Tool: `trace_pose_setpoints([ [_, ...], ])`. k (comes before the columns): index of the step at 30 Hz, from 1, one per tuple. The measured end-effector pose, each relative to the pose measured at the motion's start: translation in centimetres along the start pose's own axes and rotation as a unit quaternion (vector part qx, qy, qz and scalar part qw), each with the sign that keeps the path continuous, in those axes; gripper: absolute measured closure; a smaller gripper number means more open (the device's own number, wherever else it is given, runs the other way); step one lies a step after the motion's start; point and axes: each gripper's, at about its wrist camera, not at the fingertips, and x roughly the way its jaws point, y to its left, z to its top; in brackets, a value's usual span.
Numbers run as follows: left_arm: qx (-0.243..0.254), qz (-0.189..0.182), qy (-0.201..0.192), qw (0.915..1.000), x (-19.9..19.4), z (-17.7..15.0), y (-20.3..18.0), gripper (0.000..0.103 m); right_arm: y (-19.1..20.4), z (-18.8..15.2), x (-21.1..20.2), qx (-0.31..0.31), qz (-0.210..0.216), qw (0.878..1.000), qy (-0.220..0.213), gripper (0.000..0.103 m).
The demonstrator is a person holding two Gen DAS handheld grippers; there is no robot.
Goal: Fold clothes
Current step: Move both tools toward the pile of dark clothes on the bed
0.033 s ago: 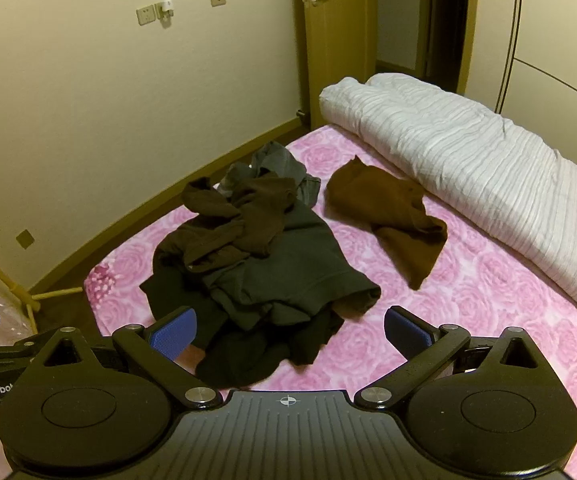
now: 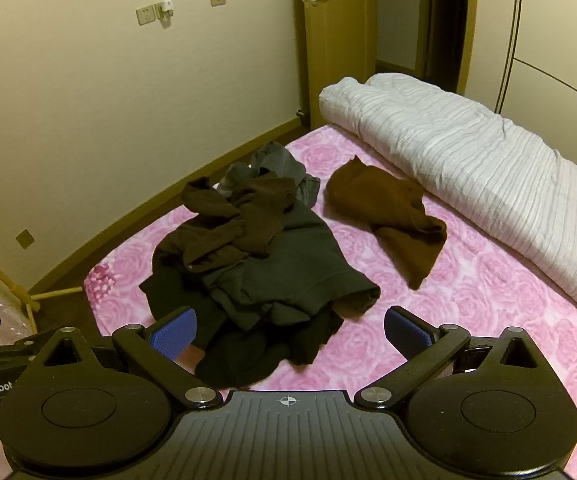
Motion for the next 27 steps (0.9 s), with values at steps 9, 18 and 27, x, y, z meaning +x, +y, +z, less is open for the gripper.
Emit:
trace_pose_setpoints([
  [9, -0.016, -0.005, 0.000, 0.9999, 0.2, -0.1, 0.0, 0.006, 0.0, 0.1, -0.2, 0.001, 0.006, 1.000, 0.003, 0.000],
  [18, -0.032, -0.012, 0.007, 0.9994, 0.4, -0.4, 0.0, 0.006, -0.4, -0.5, 0.1, -0.005, 0.002, 1.000, 0.002, 0.000],
  [27, -0.051, -0.012, 0.006, 0.9986, 0.9, -0.5, 0.2, 0.006, -0.8, -0.7, 0.6, -0.007, -0.002, 1.000, 0.007, 0.000],
])
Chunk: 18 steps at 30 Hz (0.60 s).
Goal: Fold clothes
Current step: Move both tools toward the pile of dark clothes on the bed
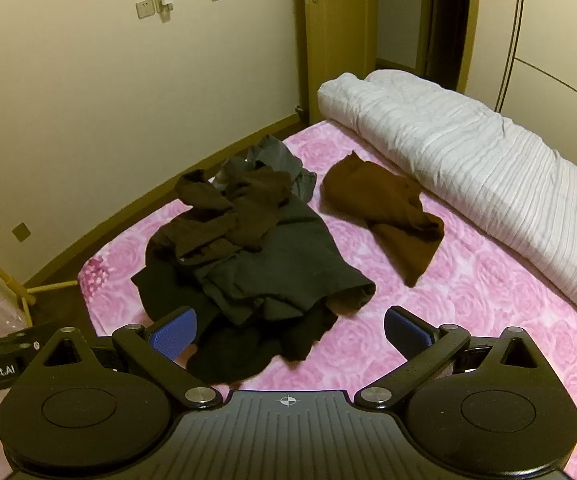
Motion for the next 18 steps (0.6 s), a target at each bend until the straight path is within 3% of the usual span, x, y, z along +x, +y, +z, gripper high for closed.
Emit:
trace_pose_setpoints([
  [11, 0.018, -0.007, -0.006, 0.9998, 0.4, 0.0, -1.1, 0.006, -0.8, 0.1, 0.2, 0.004, -0.003, 1.000, 0.001, 0.000],
  [15, 0.044, -0.013, -0.065, 0.9969, -0.5, -0.4, -1.8, 0.007, -1.0, 0.1, 0.2, 0.006, -0.003, 1.000, 0.002, 0.000],
  [18, 0.053, -0.008, -0.067, 0.9963, -0.6, -0.4, -2.2, 0.007, -1.1, 0.1, 0.2, 0.006, -0.003, 1.000, 0.002, 0.000],
])
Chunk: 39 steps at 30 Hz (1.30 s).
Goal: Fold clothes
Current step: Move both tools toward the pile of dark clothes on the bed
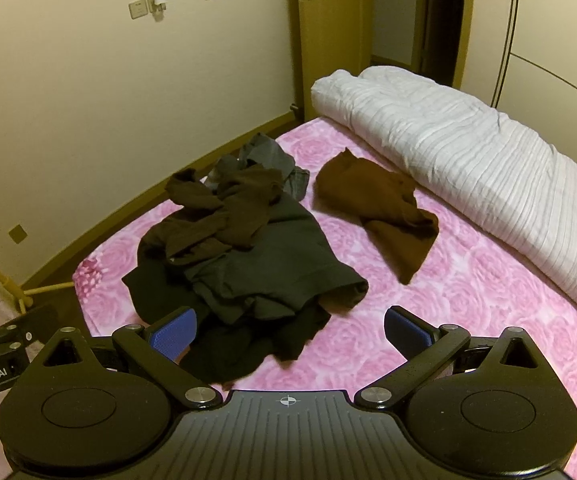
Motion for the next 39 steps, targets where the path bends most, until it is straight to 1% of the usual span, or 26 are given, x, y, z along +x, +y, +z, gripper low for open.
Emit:
trace_pose_setpoints([
  [2, -0.005, -0.001, 0.009, 0.9999, 0.1, 0.1, -0.1, 0.007, 0.1, 0.0, 0.0, 0.000, -0.001, 1.000, 0.000, 0.000],
  [8, -0.026, -0.003, 0.055, 0.9982, 0.9, -0.1, 0.4, 0.007, 0.2, 0.0, 0.0, 0.000, -0.003, 1.000, 0.000, 0.000],
  [11, -0.037, -0.004, 0.063, 0.9973, 1.1, -0.1, 0.8, 0.007, 0.1, 0.0, 0.1, 0.000, -0.003, 1.000, 0.001, 0.000],
  [16, -0.032, 0.006, 0.064, 0.9975, 1.0, 0.1, 1.0, 0.007, 0.2, -0.1, 0.2, 0.000, -0.003, 1.000, 0.003, 0.000],
  [34, -0.014, 0.013, 0.066, 0.9976, 0.8, 0.2, 0.6, 0.007, 0.8, -0.3, 0.3, -0.002, -0.003, 1.000, 0.004, 0.000],
  [39, -0.016, 0.012, 0.068, 0.9975, 0.8, 0.1, 0.7, 0.007, 1.1, -0.4, 0.3, -0.004, -0.002, 1.000, 0.005, 0.000],
])
